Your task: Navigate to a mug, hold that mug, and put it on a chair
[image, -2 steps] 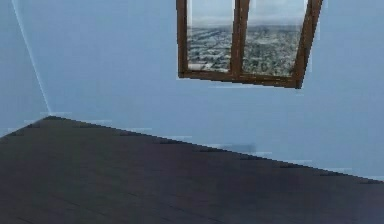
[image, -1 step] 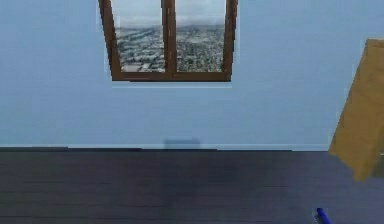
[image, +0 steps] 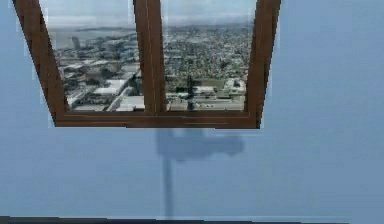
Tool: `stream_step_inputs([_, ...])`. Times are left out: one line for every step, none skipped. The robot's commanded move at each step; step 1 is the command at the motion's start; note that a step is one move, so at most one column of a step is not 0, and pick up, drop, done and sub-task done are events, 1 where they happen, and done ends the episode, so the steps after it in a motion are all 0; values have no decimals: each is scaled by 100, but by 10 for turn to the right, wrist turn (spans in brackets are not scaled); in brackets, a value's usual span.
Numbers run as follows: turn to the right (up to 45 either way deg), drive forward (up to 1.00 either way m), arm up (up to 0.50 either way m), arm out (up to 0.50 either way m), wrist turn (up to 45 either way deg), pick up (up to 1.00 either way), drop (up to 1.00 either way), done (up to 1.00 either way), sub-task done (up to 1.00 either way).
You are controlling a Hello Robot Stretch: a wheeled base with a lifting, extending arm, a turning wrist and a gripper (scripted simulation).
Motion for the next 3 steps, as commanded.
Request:
stream_step_inputs([450,0,0,0,0,0,0,0,0])
stream_step_inputs([0,35,0,0,0,0,0,0,0])
stream_step_inputs([330,0,0,0,0,0,0,0,0])
